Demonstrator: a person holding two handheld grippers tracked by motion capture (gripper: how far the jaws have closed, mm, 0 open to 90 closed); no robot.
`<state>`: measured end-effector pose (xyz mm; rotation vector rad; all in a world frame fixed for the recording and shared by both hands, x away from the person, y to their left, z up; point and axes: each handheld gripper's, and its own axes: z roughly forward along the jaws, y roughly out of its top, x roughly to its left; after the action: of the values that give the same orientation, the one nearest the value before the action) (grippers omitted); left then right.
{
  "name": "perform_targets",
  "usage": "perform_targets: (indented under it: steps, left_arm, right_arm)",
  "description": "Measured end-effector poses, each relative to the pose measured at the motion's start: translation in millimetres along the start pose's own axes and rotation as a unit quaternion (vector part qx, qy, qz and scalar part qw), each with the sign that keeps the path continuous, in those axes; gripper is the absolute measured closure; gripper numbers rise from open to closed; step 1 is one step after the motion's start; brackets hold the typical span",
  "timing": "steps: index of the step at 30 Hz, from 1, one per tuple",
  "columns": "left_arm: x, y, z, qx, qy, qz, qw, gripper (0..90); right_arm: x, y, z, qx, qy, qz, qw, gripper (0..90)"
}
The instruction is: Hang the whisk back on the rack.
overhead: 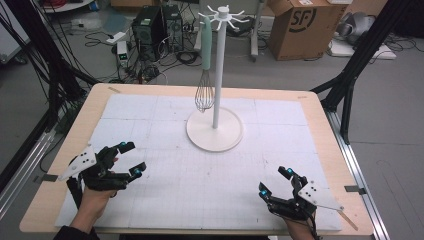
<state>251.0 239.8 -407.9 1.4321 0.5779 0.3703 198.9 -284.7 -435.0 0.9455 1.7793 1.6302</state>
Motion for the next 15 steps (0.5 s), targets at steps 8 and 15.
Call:
perform_targets:
  steps: [8,15]
  left_arm:
    - [-18.6,-9.0,-3.7,-0.017,-0.010,-0.007,0.9998,16.7]
    - [-30.6,-21.4,-7.0,-0.032,-0.005,-0.006,0.9995,14.7]
  right_arm:
    - [0.2,0.6,-0.1,-0.002,0.000,-0.001,1.0000,14.5]
    - [1.2,1.3,-0.5,-0.002,0.002,0.001,1.0000,14.6]
